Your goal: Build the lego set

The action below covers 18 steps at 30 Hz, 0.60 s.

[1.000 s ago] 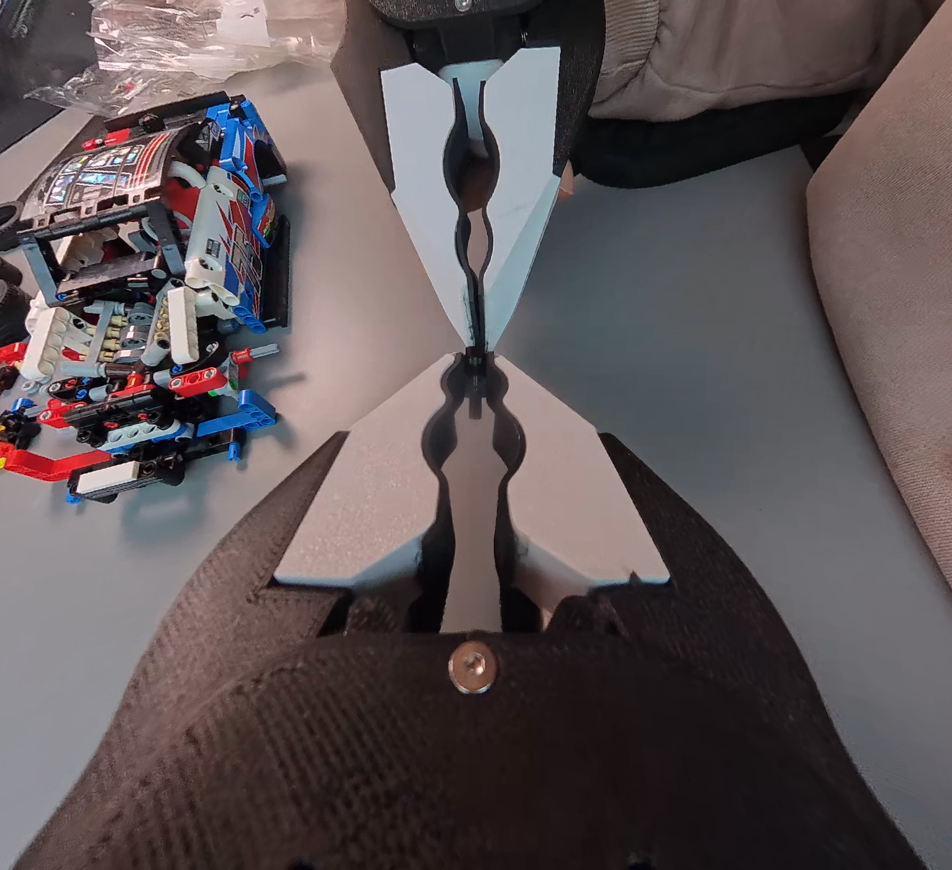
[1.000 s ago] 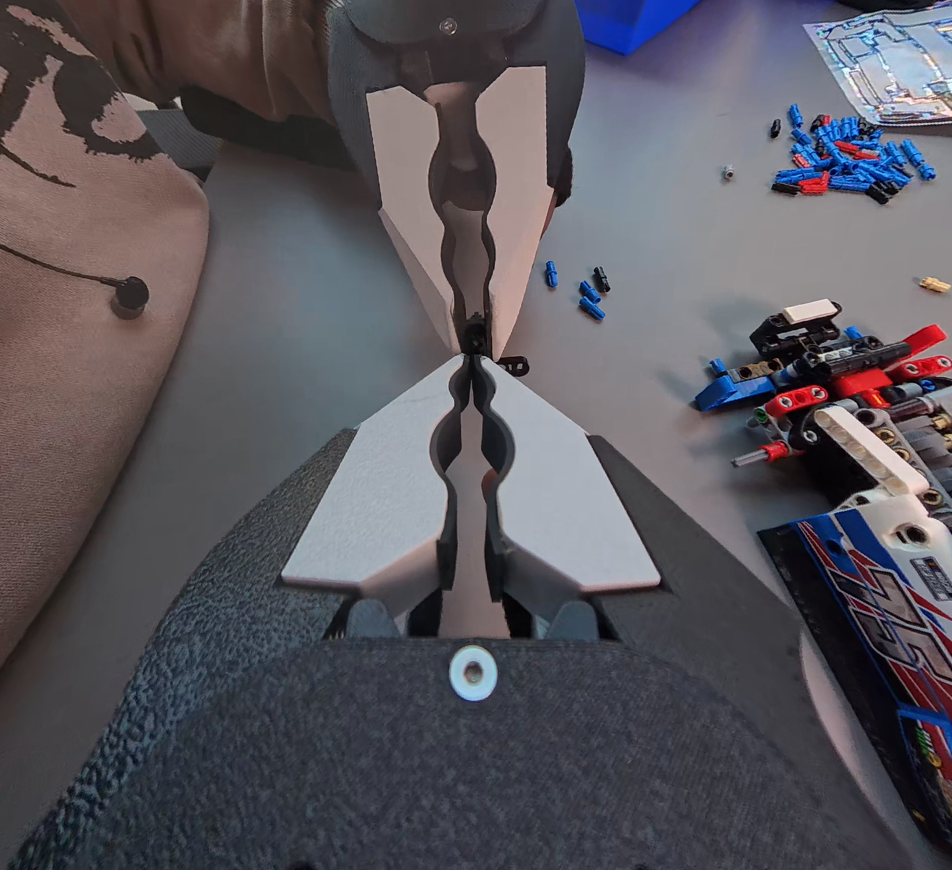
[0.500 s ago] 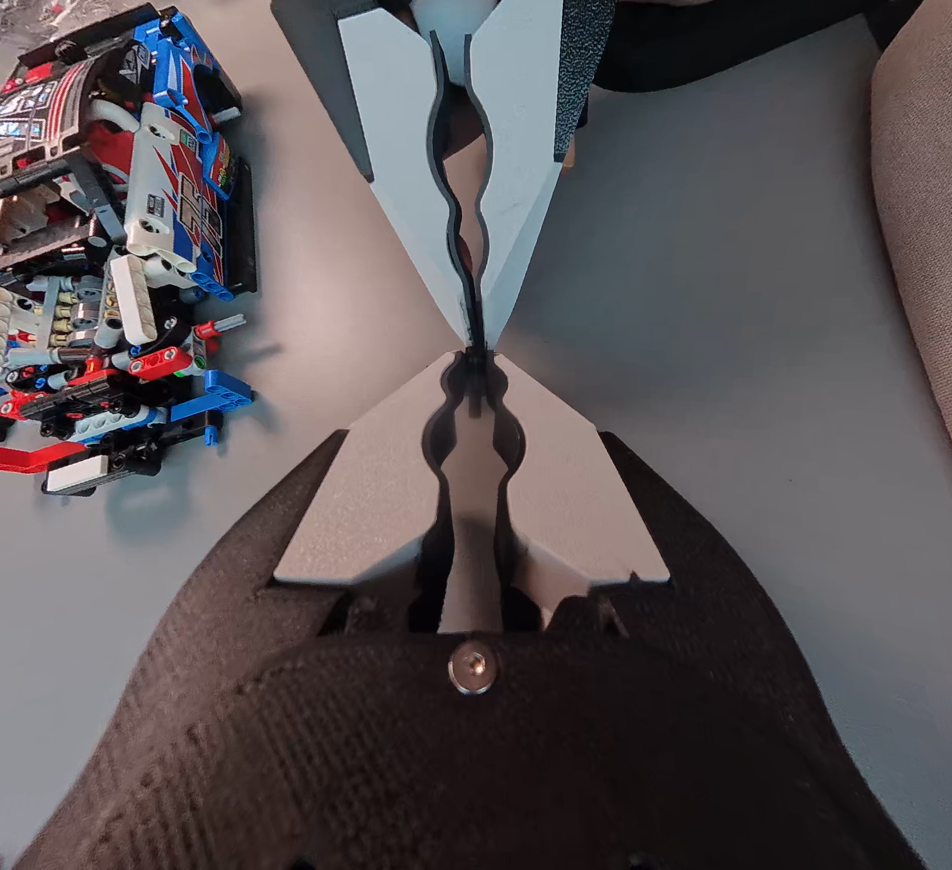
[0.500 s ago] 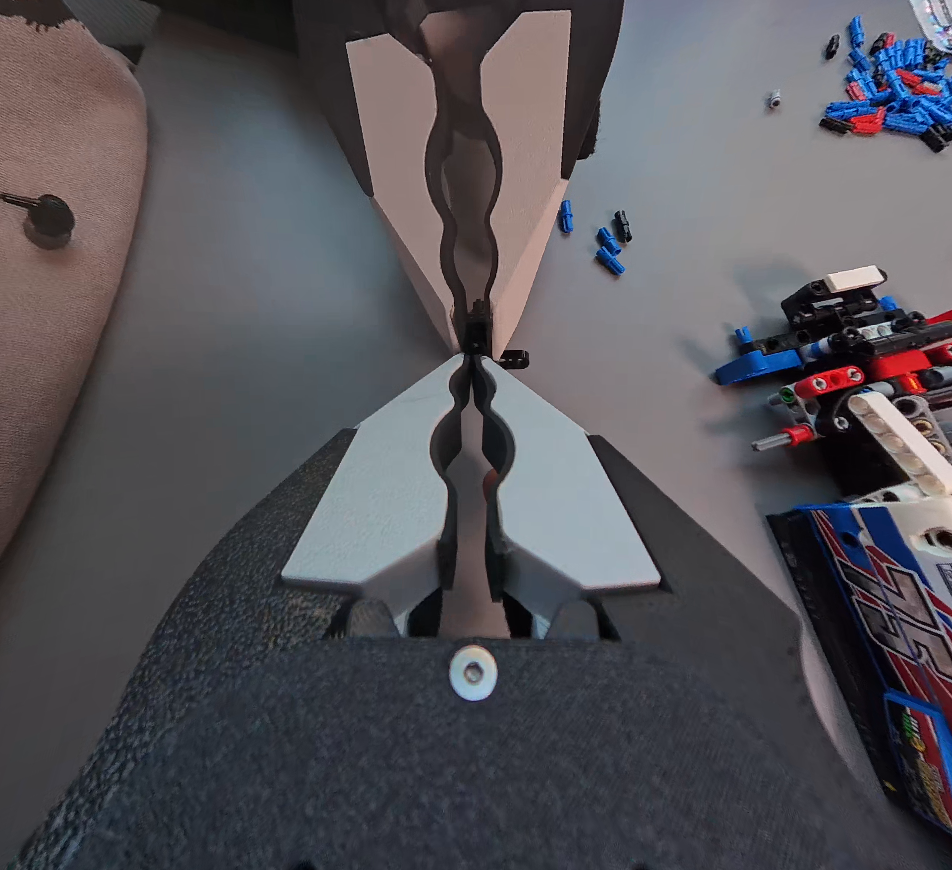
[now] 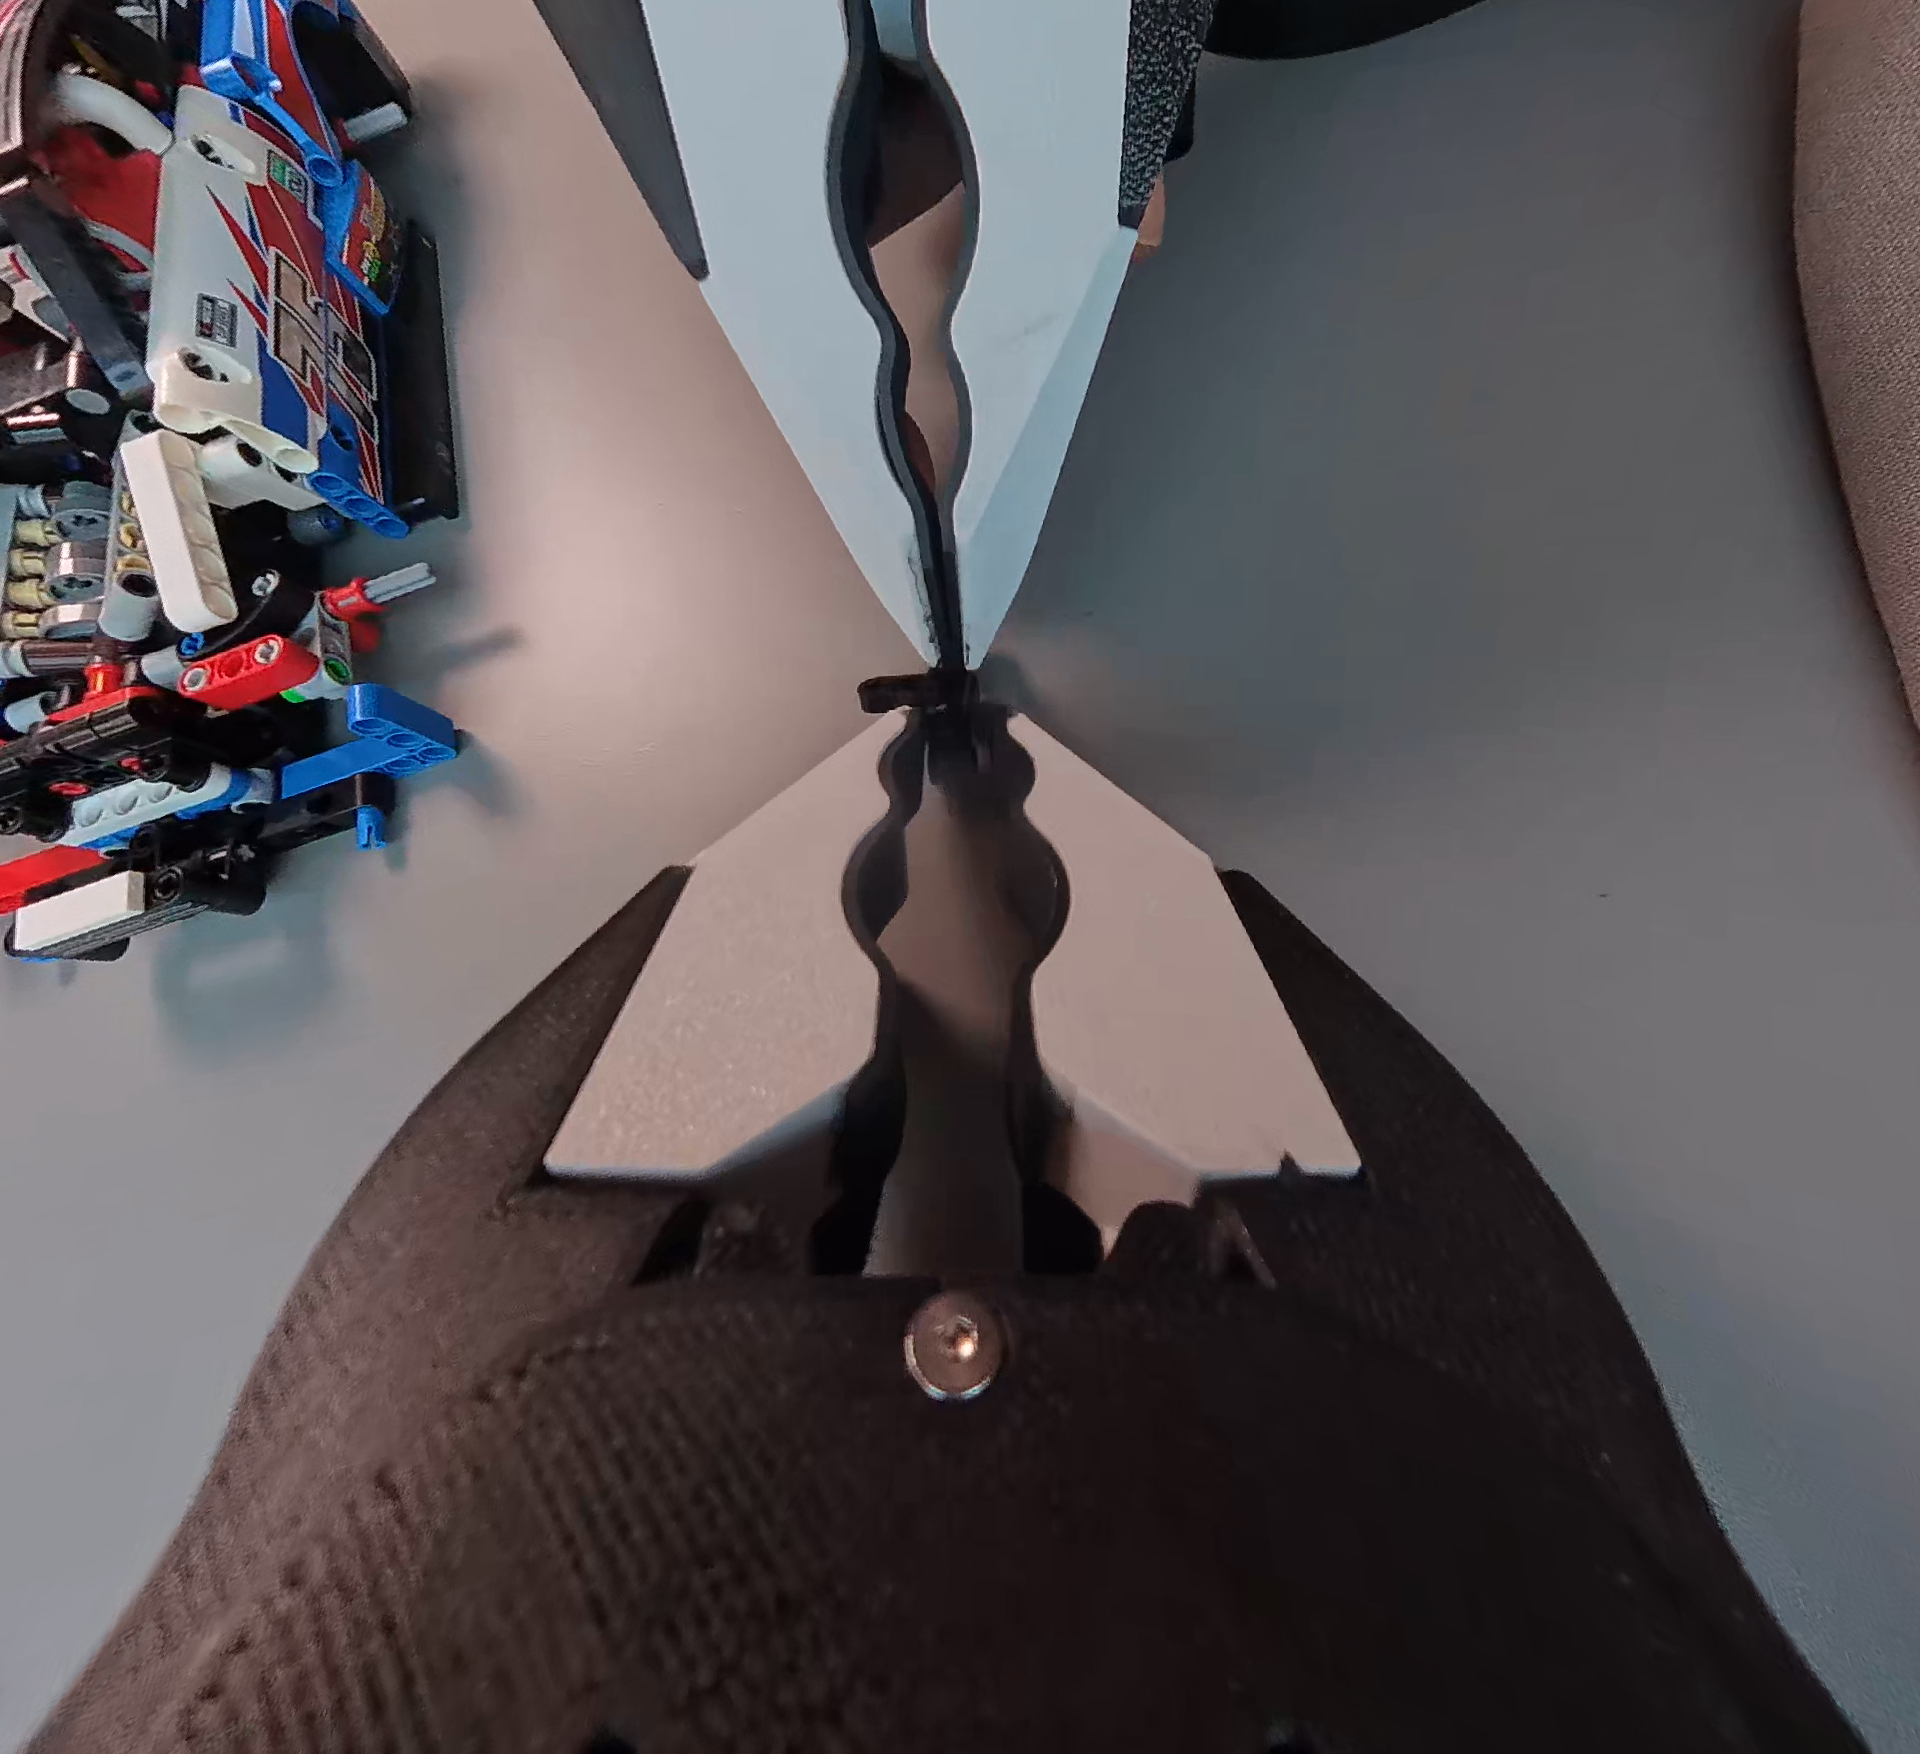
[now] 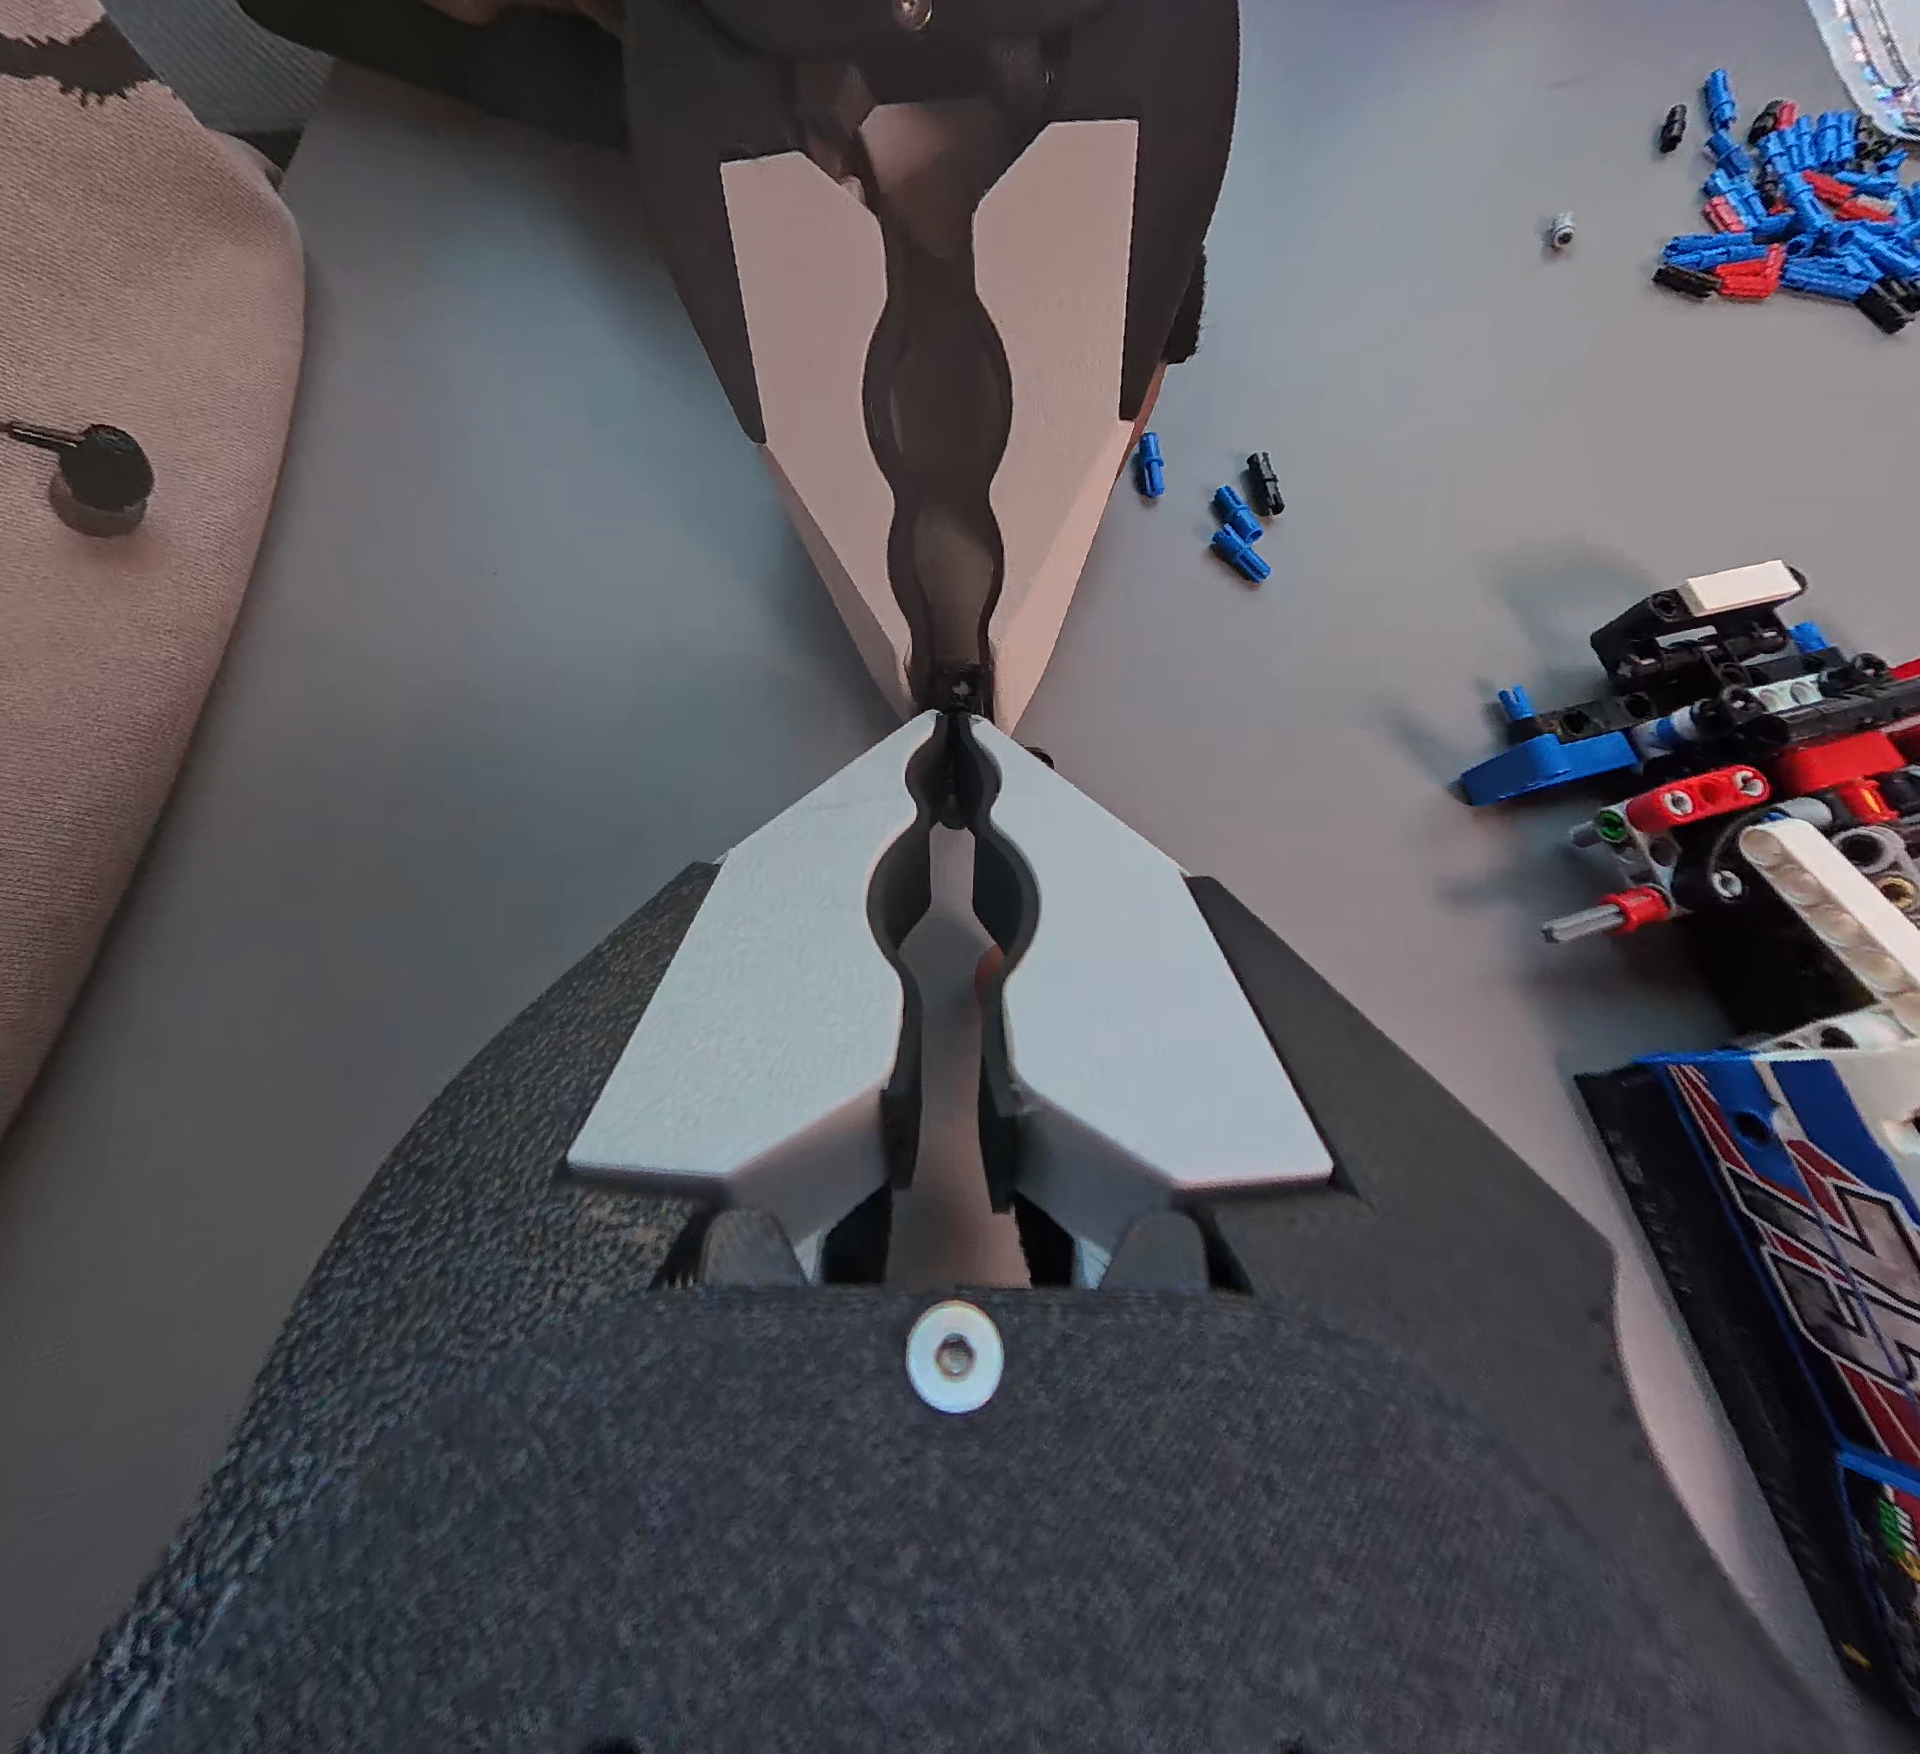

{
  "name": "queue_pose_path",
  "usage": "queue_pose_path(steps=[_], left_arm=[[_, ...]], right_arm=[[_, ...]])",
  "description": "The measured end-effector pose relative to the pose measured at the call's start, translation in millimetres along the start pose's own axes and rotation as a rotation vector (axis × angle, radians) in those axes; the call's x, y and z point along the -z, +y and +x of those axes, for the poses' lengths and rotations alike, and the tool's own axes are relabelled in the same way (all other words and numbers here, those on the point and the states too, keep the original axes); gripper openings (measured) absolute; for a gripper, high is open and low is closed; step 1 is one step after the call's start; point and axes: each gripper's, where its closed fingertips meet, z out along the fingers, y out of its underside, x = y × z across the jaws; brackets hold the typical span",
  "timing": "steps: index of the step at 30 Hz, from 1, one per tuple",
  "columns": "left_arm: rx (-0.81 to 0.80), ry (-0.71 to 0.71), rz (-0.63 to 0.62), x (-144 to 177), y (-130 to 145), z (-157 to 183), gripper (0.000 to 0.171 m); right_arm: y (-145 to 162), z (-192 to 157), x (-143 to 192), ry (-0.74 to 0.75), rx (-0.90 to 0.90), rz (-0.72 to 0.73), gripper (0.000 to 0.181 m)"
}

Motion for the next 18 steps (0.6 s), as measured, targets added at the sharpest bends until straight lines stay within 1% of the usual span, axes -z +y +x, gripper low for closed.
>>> queue_pose_path(steps=[4,7,10,13,14,16,18], left_arm=[[0.010,0.008,-0.006,2,1,0,0.023],[0.024,0.006,-0.022,5,4,-2,0.025],[0.059,0.000,-0.035,7,7,-6,0.022],[0.090,0.005,-0.036,5,6,-6,0.008],[0.105,0.000,-0.040,5,6,-7,0.008],[0.182,-0.006,-0.035,4,4,-11,0.007],[0.308,-0.005,-0.007,5,0,-17,0.007]], right_arm=[[0,0,1,0.005,0.004,-0.004,0.000],[0,0,0,0.005,0.006,-0.006,0.000],[0,1,1,0.014,0.015,-0.011,0.000],[-2,3,3,0.044,0.042,-0.024,0.007],[-2,3,4,0.061,0.061,-0.034,0.010],[-1,4,4,0.089,0.095,-0.058,0.013],[-1,8,3,0.118,0.094,-0.064,0.016]])
